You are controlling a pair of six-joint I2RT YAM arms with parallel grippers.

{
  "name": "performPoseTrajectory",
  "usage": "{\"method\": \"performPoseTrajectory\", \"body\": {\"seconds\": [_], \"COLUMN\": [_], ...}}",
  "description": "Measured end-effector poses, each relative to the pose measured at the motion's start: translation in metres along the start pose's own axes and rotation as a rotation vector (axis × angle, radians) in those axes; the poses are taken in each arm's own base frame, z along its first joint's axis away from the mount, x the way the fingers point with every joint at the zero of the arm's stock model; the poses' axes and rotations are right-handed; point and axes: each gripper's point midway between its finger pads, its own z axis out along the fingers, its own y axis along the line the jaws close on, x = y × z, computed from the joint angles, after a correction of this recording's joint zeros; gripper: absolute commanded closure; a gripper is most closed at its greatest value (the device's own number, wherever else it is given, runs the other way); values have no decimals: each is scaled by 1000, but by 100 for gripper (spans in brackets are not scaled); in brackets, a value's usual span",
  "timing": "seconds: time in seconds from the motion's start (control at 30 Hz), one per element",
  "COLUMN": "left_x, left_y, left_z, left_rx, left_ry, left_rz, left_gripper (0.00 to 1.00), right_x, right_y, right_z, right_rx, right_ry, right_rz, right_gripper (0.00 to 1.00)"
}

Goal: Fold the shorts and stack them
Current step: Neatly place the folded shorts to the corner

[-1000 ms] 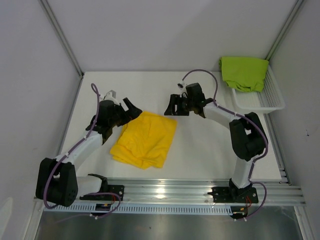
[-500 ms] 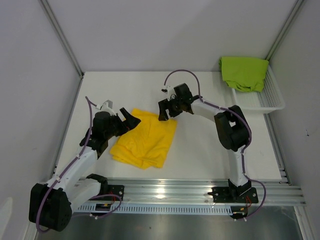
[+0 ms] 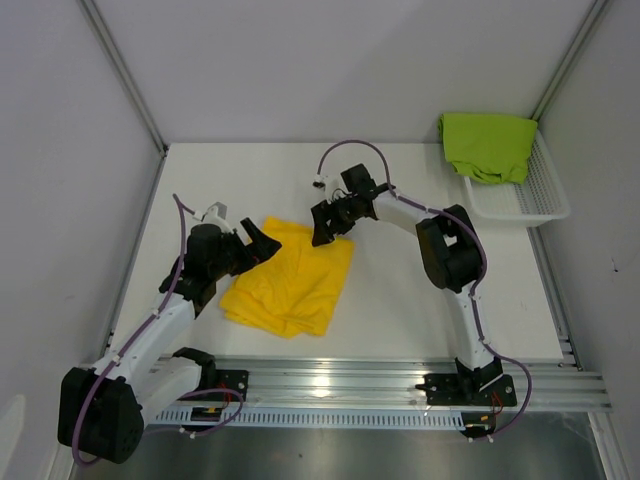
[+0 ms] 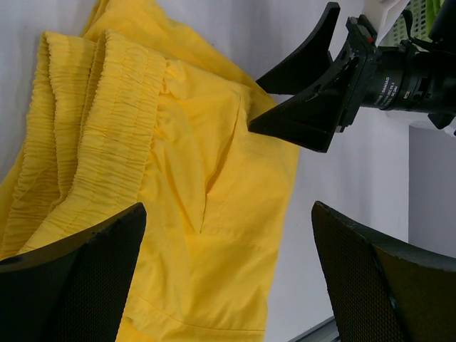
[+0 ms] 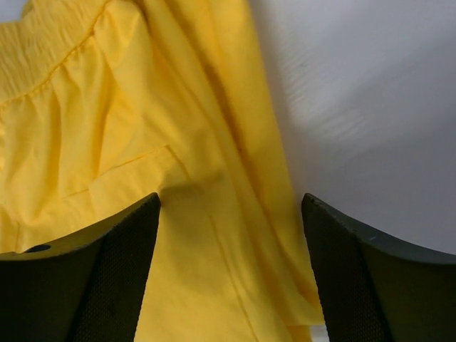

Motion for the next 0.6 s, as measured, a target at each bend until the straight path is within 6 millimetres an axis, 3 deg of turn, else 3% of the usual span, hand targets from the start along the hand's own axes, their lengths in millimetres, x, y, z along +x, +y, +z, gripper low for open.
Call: {"method": "performPoseTrajectory", "body": {"seconds": [0.1,0.13,0.2,0.23,0.33,0.43,0.53,0.6], "left_x": [1,1,1,1,1,1,3,5], "left_y": [1,1,1,1,0,1,2,5], "left_z": [0,0,-1,-1,-1,-1,0,1], "left_rx": [-1,-1,-1,-1,0,0,-3,-9], "left_ry": [5,5,6,6,5,6,8,15], "left_rz": [4,6,7,7,8,9,15,16], "left_gripper": [1,1,1,1,1,1,1,1], "right_x": [11,13,19,24,31,25,19,30], "right_y": [16,21,28,30,37,29,-1,-29], "right_z": [4,6,11,13,15,11,1,-19], "right_rx": [-52,-69,-90,-97,-126,-119,-82,-36], "right_ry": [54,74,112,131,161,130,37,-26], "right_rz": [-22,-28,-41,-37,3,80,231,398], "right_gripper": [39,57,81,99,100,100,100,100]}}
